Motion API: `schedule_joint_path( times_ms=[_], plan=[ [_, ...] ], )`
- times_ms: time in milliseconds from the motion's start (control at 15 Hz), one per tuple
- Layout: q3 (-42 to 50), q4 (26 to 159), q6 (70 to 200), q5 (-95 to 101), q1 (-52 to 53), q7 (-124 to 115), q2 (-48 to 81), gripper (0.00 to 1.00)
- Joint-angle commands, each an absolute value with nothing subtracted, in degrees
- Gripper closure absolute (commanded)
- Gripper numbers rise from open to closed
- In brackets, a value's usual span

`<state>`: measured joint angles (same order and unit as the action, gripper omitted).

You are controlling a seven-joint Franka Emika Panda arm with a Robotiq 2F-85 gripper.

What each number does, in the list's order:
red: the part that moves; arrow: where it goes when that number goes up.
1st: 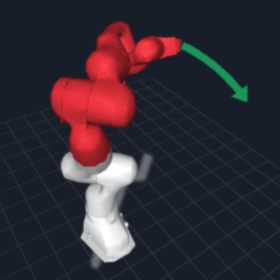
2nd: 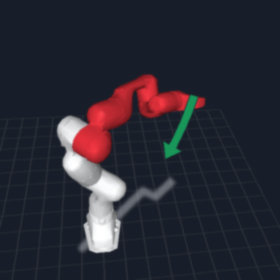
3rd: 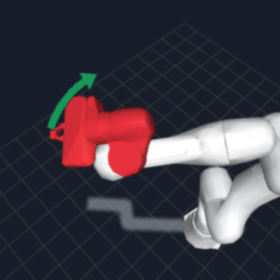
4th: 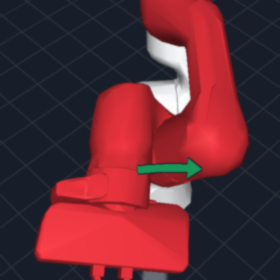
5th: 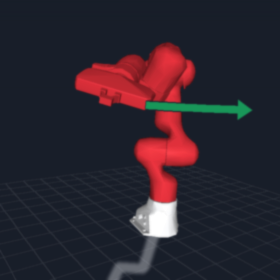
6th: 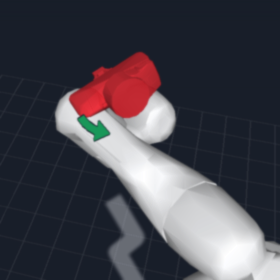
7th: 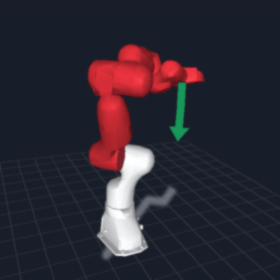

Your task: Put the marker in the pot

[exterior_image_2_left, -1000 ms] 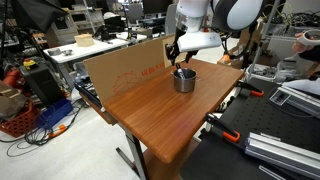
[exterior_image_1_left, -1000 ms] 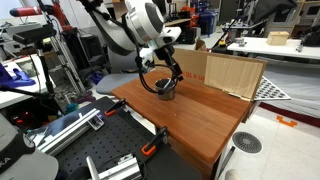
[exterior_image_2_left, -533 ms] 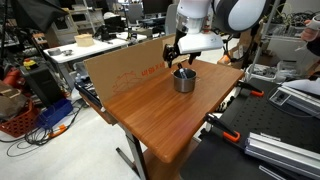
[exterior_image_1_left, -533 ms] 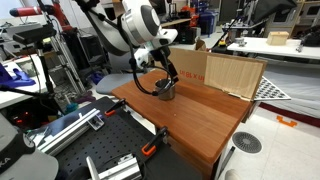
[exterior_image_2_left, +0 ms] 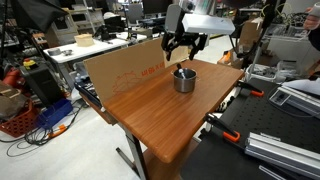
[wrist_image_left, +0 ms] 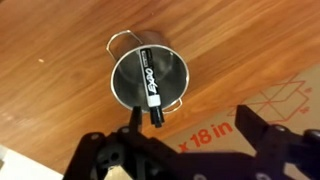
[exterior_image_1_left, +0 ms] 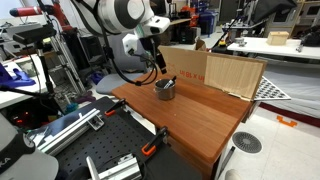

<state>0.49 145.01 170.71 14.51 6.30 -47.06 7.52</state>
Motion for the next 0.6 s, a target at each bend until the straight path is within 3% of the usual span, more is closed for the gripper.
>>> schedule_joint_path(
  times_ms=[0, 200, 267, 533],
  plan=[
    [-3.3, 144.3, 163.0, -1.9, 4.5, -33.8, 3.0, 0.0],
    [-1.9, 141.9, 155.6, -6.8, 4.6, -28.7, 0.2, 0.0],
    [-1.9, 142.5, 160.0, -4.0, 5.1, -32.1, 1.9, 0.0],
    [-2.0, 141.9, 156.8, -4.9, 4.3, -30.7, 0.7, 0.0]
  ],
)
